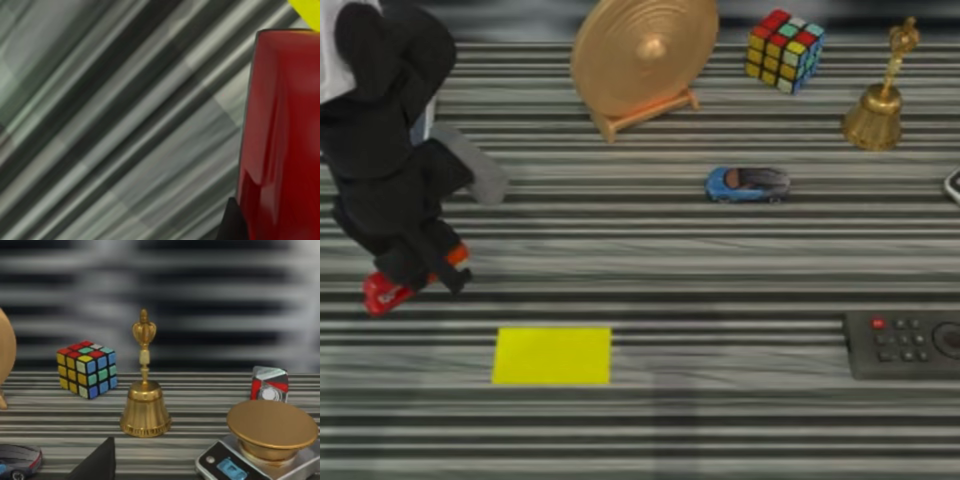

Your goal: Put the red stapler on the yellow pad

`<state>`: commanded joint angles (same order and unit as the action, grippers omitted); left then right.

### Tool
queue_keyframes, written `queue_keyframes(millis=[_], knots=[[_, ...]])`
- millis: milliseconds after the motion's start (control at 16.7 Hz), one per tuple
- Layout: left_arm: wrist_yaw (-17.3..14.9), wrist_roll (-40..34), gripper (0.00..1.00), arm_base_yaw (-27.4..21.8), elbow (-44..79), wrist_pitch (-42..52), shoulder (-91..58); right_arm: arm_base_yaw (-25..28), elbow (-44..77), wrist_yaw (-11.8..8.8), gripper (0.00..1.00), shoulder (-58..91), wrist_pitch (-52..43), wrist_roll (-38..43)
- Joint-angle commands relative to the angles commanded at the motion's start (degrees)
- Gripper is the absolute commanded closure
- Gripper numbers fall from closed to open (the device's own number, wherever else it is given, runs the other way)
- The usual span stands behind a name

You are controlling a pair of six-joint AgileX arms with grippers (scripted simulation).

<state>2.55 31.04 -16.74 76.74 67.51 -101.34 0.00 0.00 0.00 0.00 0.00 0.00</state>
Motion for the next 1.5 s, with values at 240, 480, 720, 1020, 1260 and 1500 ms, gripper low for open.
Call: queue_keyframes(millis=[240, 480, 720, 1020, 1260, 1500], knots=[[1.8, -22.4, 1.00, -2.4, 2.1, 3.5, -1.5, 0.0, 0.0, 0.0, 0.00, 0.0, 0.0, 0.0], [3.0, -51.8, 1.00, -5.2, 3.8, 6.6, -3.4, 0.0, 0.0, 0.0, 0.00, 0.0, 0.0, 0.0], [2.9, -83.6, 1.00, -8.3, 5.1, 8.3, -5.3, 0.0, 0.0, 0.0, 0.00, 0.0, 0.0, 0.0], [1.1, -119.0, 1.00, -12.0, 6.6, 7.4, -6.6, 0.0, 0.0, 0.0, 0.00, 0.0, 0.0, 0.0], [-0.9, -139.5, 1.00, -14.3, 7.8, 4.9, -6.7, 0.0, 0.0, 0.0, 0.00, 0.0, 0.0, 0.0], [-2.6, -151.2, 1.00, -15.6, 8.7, 2.3, -6.2, 0.0, 0.0, 0.0, 0.00, 0.0, 0.0, 0.0]])
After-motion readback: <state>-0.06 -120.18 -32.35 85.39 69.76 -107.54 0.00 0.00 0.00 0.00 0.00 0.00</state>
